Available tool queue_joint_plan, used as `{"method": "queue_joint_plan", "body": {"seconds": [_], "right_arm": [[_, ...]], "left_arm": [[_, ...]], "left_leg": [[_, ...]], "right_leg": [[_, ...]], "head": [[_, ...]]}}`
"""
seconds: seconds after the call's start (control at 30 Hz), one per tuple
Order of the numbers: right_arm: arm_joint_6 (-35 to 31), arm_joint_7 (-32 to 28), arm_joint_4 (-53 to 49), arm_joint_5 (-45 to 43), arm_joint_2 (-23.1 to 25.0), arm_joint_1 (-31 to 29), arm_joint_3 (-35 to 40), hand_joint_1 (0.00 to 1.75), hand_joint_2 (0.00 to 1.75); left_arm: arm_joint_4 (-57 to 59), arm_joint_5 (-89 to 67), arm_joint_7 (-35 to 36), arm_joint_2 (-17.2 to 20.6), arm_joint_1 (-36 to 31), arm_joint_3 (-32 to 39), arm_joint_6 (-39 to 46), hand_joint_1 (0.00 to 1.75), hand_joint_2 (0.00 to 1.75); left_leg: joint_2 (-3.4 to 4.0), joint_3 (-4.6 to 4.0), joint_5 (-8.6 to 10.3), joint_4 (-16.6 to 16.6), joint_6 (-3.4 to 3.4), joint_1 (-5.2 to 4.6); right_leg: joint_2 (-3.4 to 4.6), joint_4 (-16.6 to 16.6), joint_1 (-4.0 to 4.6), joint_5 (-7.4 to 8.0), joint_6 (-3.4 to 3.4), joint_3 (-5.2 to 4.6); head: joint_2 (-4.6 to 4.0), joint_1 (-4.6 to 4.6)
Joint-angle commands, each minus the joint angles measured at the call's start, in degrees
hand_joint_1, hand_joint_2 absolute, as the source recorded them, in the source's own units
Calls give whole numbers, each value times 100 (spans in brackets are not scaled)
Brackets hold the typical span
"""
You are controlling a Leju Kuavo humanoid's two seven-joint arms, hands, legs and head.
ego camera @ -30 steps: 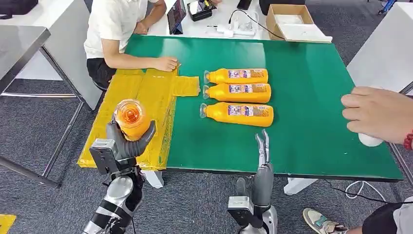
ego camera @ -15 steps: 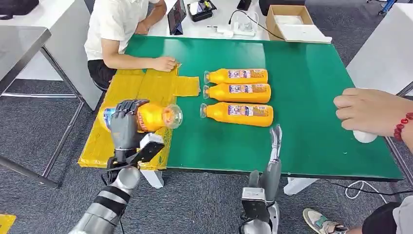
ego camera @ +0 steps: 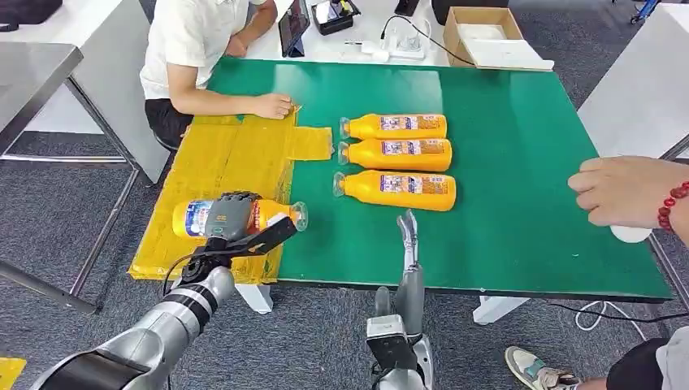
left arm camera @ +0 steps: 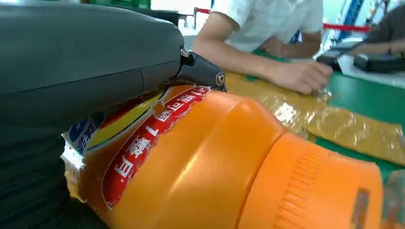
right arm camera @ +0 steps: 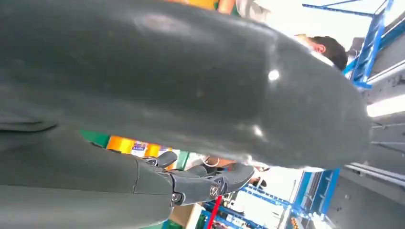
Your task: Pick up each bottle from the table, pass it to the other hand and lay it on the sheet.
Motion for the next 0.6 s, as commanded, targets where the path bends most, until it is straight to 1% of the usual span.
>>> {"method": "queue_joint_plan", "body": {"seconds": [0.03, 0.07, 0.13, 0.17, 0.23, 0.27, 0.3, 0.37, 0.4, 0.47, 0.5, 0.53, 0.57, 0.6], "right_arm": [[-48, -9, 511, -48, -139, -214, 222, 0, 0], [-36, -9, 525, -64, -130, -209, 215, 0, 0], [-24, -9, 535, -82, -124, -203, 206, 0, 0], [-25, -9, 534, -89, -121, -200, 204, 0, 0], [-37, -9, 555, -126, -115, -190, 173, 0, 0], [-47, -9, 564, -128, -114, -191, 166, 0, 0], [-49, -9, 590, -132, -104, -194, 154, 0, 0], [-48, -9, 645, -132, -82, -208, 147, 0, 0], [-62, -9, 676, -119, -74, -212, 159, 0, 0], [-87, -9, 722, -119, -80, -226, 205, 0, 0], [-88, -9, 737, -122, -82, -227, 205, 0, 0], [-117, -9, 767, -141, -91, -249, 225, 0, 0], [-132, -9, 787, -162, -108, -270, 212, 0, 0], [-138, -9, 789, -176, -119, -273, 202, 0, 0]], "left_arm": [[739, 139, 14, -1, -344, -153, -533, 175, 175], [711, 299, -51, -36, -319, -21, -741, 175, 175], [718, 430, -85, -76, -304, 84, -938, 175, 175], [722, 459, -90, -87, -301, 105, -992, 175, 175], [733, 668, -142, -130, -302, 257, -1361, 175, 175], [726, 723, -159, -138, -303, 291, -1482, 175, 175], [718, 790, -178, -152, -306, 333, -1623, 175, 0], [705, 888, -240, -173, -308, 350, -2023, 145, 0], [679, 928, -292, -175, -293, 349, -2161, 113, 0], [640, 1035, -429, -189, -260, 329, -2469, 38, 0], [645, 1060, -453, -194, -257, 336, -2519, 12, 0], [632, 1093, -504, -206, -257, 302, -2651, 5, 0], [635, 1127, -534, -235, -284, 290, -2737, 0, 0], [645, 1151, -543, -260, -296, 290, -2792, 0, 0]], "left_leg": [[7, 21, -4, -5, -4, 3], [9, 36, -8, -6, -7, 5], [5, 22, -3, -5, -4, 3], [7, 37, -8, -6, -7, 4], [3, 35, -4, -7, -4, 2], [7, 70, -17, -10, -11, 7], [-3, 51, -6, -10, -5, 2], [-16, 65, -6, -12, -5, 1], [-21, 67, -4, -12, -5, 2], [-23, 77, -3, -14, -4, 1], [-15, 89, -5, -17, -6, 3], [-24, 85, -2, -12, -3, -2], [-14, 89, -4, -13, -5, 0], [-20, 87, -2, -14, -3, -3]], "right_leg": [[6, -6, 3, -1, -8, 20], [7, -7, 6, -5, -12, 34], [4, -7, 3, -1, -7, 21], [5, -7, 5, -6, -11, 35], [3, -7, 3, -3, -7, 32], [6, -9, 8, -15, -19, 66], [-2, -9, 3, -5, -9, 50], [-11, -12, 2, -8, -11, 67], [-14, -13, 3, -8, -10, 71], [-19, -14, 1, -6, -10, 86], [-12, -18, 4, -7, -14, 95], [-20, -11, -3, -8, -8, 91], [-11, -13, -1, -6, -12, 94], [-17, -11, -4, -6, -10, 93]], "head": [[0, 2], [0, 2], [0, 2], [0, 0], [0, 0], [0, 0], [0, 0], [0, -2], [0, 0], [0, 0], [0, 0], [0, 0], [0, 2], [0, 2]]}}
